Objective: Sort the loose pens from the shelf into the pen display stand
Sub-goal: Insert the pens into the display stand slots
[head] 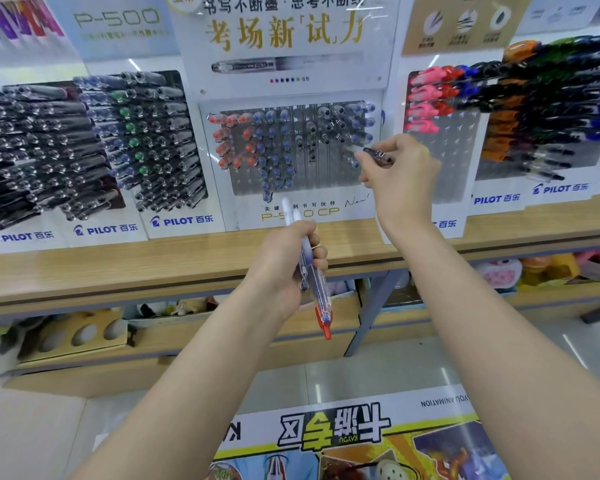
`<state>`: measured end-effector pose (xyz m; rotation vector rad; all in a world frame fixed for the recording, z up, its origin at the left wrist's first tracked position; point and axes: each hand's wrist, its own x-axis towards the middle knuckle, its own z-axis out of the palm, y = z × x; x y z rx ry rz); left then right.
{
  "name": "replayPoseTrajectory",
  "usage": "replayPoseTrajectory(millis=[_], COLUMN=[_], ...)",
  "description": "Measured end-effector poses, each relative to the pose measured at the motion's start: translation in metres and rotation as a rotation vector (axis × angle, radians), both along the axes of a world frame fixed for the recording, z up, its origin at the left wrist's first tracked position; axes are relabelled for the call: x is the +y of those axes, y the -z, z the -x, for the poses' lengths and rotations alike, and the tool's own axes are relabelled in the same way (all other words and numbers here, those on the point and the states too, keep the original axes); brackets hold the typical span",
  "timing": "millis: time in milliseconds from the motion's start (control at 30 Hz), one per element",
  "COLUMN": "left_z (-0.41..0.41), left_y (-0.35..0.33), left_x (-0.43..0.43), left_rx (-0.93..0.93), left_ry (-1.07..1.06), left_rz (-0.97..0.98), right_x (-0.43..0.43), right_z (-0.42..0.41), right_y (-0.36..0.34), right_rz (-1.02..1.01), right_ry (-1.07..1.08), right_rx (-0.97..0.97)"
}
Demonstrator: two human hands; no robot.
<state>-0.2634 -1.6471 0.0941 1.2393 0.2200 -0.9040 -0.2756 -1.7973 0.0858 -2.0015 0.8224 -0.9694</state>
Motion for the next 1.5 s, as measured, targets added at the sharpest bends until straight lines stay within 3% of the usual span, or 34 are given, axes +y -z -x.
replayPoseTrajectory(millis=[133,467,1033,1500], left_z=[-0.003,-0.011,-0.019,-0.023], left_y=[-0.002,-0.007,0.007,0.011], left_x=[0.001,-0.006,0.000,0.005], left_rx=[0.029,0.077,0.059,0.008], left_ry=[0.002,-0.002,-0.004,0.013], left_rz=[0.011,0.031,0.028,0.018], right_x=[-0.001,0.019,0.015,0.020], right_z=[-0.002,0.019,0.012,-0.030], right_y=[0.000,0.000,0.025,0.017], right_rz=[0.026,0.347,0.365,0.360], right_ry=[-0.009,-0.107,-0.113,-0.006], right_rx=[-0.017,-0.119,-0.077,0.180])
